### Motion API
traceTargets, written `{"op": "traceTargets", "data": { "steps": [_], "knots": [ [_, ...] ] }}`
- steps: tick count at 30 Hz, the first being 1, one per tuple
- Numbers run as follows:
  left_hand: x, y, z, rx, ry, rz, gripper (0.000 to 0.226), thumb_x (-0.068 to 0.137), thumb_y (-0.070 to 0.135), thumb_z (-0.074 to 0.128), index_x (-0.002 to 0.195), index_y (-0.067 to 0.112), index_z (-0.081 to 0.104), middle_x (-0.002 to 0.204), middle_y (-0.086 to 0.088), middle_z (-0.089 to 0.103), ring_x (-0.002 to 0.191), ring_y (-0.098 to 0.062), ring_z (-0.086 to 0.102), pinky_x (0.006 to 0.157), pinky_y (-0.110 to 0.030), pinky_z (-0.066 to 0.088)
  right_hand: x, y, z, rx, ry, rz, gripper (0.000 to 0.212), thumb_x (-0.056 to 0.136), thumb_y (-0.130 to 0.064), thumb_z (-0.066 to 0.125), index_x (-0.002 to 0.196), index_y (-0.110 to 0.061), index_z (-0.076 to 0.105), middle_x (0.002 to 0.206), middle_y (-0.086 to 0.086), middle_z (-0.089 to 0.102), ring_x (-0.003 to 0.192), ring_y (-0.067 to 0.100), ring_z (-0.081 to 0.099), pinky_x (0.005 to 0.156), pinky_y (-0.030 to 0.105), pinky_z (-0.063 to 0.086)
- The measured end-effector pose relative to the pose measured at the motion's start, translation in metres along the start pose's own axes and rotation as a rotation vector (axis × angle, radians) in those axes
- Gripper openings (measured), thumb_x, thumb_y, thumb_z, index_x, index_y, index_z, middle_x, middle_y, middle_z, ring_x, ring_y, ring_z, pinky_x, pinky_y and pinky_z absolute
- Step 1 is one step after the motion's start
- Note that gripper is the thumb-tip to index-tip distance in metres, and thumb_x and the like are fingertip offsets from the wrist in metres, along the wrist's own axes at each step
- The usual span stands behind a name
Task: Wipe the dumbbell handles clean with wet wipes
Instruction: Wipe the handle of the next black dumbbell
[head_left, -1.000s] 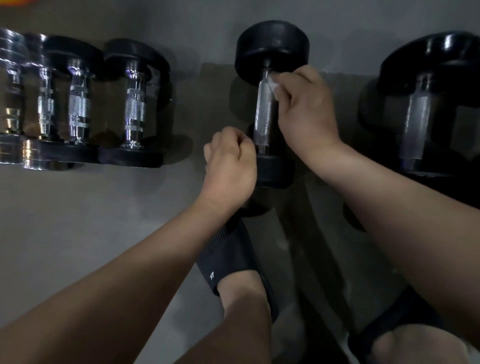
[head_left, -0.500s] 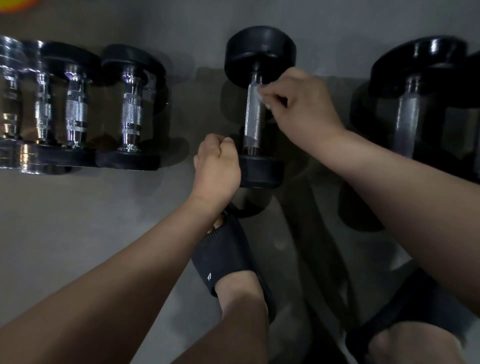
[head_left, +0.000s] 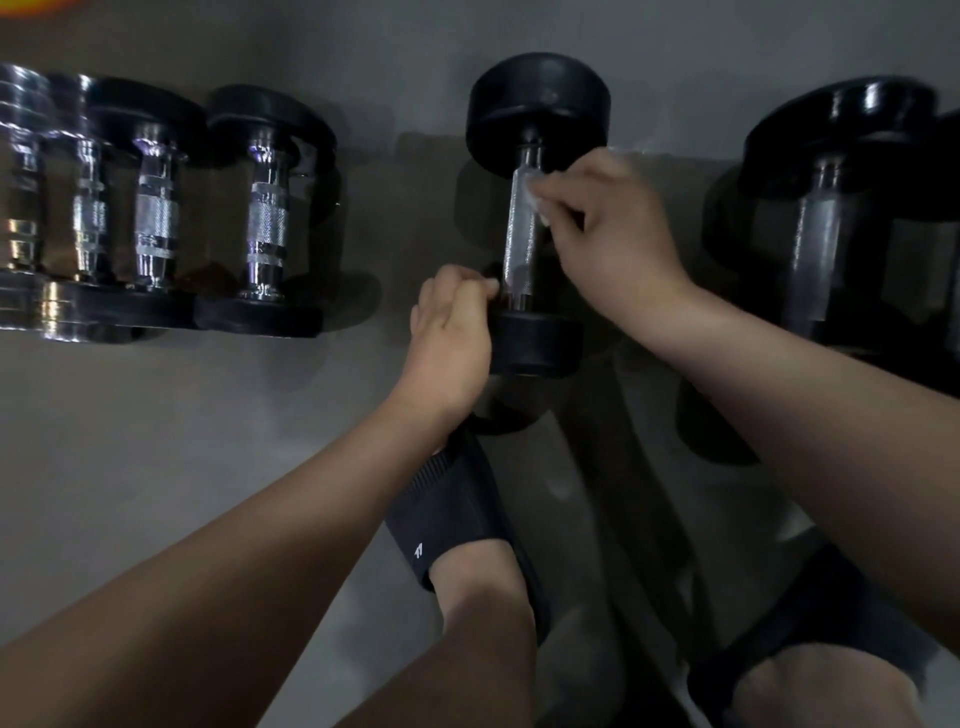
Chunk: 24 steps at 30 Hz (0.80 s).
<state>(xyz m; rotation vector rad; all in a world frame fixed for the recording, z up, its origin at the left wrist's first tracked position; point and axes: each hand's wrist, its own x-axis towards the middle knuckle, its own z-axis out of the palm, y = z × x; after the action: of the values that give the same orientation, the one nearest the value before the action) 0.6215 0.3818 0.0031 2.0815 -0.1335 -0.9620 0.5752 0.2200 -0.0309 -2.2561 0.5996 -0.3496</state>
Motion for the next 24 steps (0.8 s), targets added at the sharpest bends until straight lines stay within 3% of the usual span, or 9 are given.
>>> {"op": "traceTargets", "data": {
  "steps": [3,5,7,10,12,17,19,22,24],
  "knots": [
    [0.001,-0.006,-0.008,-0.055,-0.047,0.000,0.020,0.077,0.036,0.041,0.091,0.032,0.054,0.110,0.001,0.058,0.115,-0.025,0.049,0.104,-0.046,0.041,-0.022,0.004,-0.006,0.052,-0.150,-0.198,0.015,0.094,-0.008,0.068,0.104,-0.008,0.079,0.093,0.012,0.061,0.081,0.013,0.058,0.078,0.014,0.043],
    [0.002,-0.007,-0.012,-0.065,-0.098,0.003,0.024,0.072,0.034,0.043,0.093,0.031,0.054,0.110,0.001,0.058,0.114,-0.024,0.049,0.098,-0.041,0.042,-0.016,0.005,-0.013,0.054,-0.240,-0.230,0.015,0.094,-0.011,0.069,0.106,-0.011,0.079,0.096,0.009,0.063,0.083,0.010,0.058,0.079,0.014,0.044],
    [0.002,-0.006,-0.015,-0.060,-0.148,0.018,0.028,0.069,0.034,0.047,0.097,0.030,0.053,0.112,0.000,0.057,0.112,-0.020,0.049,0.090,-0.033,0.041,-0.002,0.005,-0.016,0.017,-0.206,-0.200,0.017,0.096,-0.020,0.068,0.107,-0.014,0.079,0.098,0.007,0.065,0.085,0.011,0.061,0.080,0.017,0.046],
    [0.000,-0.012,-0.018,-0.075,-0.180,0.000,0.045,0.070,0.038,0.053,0.112,0.022,0.051,0.108,0.003,0.057,0.092,0.001,0.053,0.074,-0.011,0.041,0.006,0.006,-0.014,-0.006,-0.132,-0.127,0.020,0.097,-0.025,0.065,0.108,-0.014,0.078,0.097,0.006,0.066,0.087,0.017,0.064,0.079,0.024,0.050],
    [-0.002,-0.021,-0.020,-0.086,-0.189,-0.017,0.053,0.072,0.043,0.056,0.120,0.020,0.049,0.103,0.008,0.057,0.079,0.012,0.054,0.067,-0.004,0.040,-0.003,0.004,-0.015,0.027,-0.214,-0.182,0.018,0.096,-0.022,0.068,0.105,-0.011,0.079,0.096,0.007,0.067,0.087,0.016,0.065,0.081,0.023,0.050],
    [-0.002,-0.031,-0.021,-0.038,-0.192,-0.031,0.064,0.075,0.053,0.054,0.130,0.023,0.045,0.111,0.014,0.058,0.094,0.009,0.055,0.072,0.001,0.039,-0.001,-0.005,-0.036,-0.012,-0.613,-0.370,0.018,0.090,-0.009,0.071,0.104,-0.014,0.080,0.100,0.004,0.070,0.095,0.015,0.066,0.089,0.028,0.051],
    [-0.003,-0.029,-0.018,-0.030,-0.207,-0.017,0.068,0.076,0.053,0.055,0.134,0.021,0.044,0.114,0.015,0.058,0.097,0.011,0.056,0.075,0.000,0.039,0.008,-0.003,-0.036,-0.039,-0.539,-0.320,0.017,0.091,-0.015,0.070,0.107,-0.015,0.077,0.100,0.002,0.069,0.094,0.017,0.065,0.088,0.030,0.051],
    [-0.001,-0.030,-0.017,0.020,-0.230,-0.003,0.078,0.075,0.059,0.056,0.141,0.020,0.041,0.129,0.005,0.058,0.114,0.000,0.056,0.091,-0.007,0.041,0.005,0.004,-0.034,-0.022,-0.402,-0.161,0.019,0.093,-0.022,0.067,0.111,-0.016,0.072,0.100,0.001,0.068,0.093,0.016,0.065,0.086,0.039,0.053],
    [0.000,-0.031,-0.017,0.073,-0.237,0.011,0.088,0.071,0.069,0.055,0.143,0.021,0.039,0.137,0.001,0.054,0.123,-0.008,0.053,0.103,-0.018,0.041,-0.005,0.004,-0.034,-0.020,-0.442,-0.229,0.016,0.093,-0.021,0.068,0.105,-0.012,0.075,0.096,0.004,0.067,0.089,0.016,0.065,0.081,0.039,0.054]
  ]
}}
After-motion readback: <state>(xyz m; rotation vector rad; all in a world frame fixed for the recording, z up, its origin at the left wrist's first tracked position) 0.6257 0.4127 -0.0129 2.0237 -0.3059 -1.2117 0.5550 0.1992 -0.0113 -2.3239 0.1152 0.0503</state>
